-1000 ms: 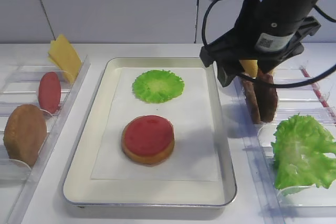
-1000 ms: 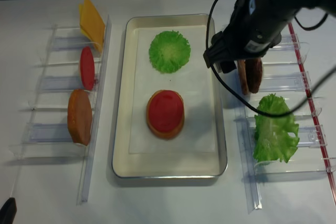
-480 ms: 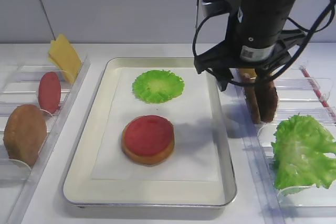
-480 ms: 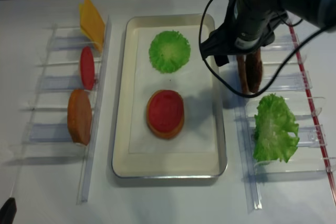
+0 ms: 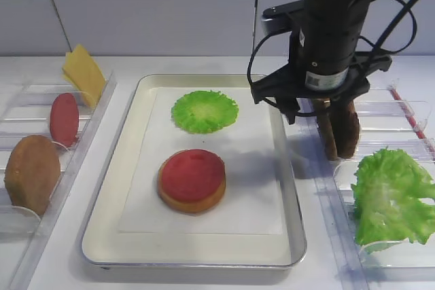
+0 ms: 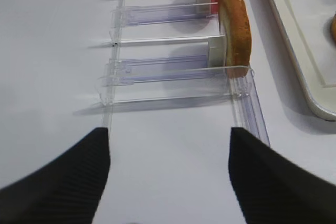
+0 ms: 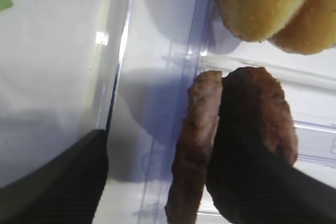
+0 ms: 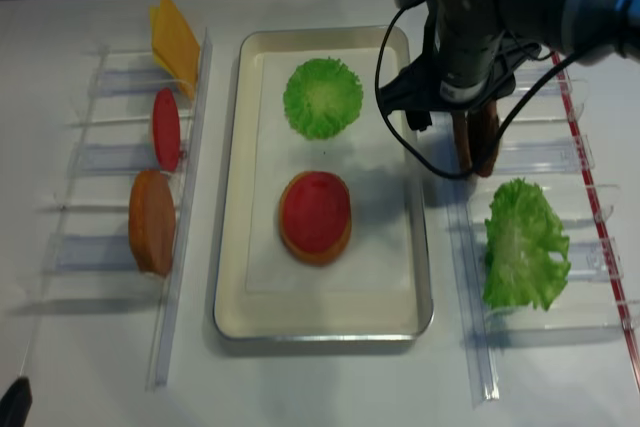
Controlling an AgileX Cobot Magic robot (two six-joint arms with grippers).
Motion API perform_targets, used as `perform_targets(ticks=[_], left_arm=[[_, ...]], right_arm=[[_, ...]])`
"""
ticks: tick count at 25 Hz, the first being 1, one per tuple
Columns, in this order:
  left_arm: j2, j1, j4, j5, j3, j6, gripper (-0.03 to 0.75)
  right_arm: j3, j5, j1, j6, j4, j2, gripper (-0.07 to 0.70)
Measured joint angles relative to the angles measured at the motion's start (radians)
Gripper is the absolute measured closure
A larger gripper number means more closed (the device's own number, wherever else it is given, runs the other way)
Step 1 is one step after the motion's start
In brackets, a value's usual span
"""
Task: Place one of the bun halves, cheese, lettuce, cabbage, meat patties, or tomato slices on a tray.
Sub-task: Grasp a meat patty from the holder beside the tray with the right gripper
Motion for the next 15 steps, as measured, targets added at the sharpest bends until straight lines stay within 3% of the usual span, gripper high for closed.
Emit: perform_targets(ticks=[15], left_arm=[[0.000, 0.000, 0.000, 0.000, 0.000, 0.000, 0.244]], right_arm=[[0.000, 0.018, 0.000, 0.053, -0.049, 0.015, 0.296]])
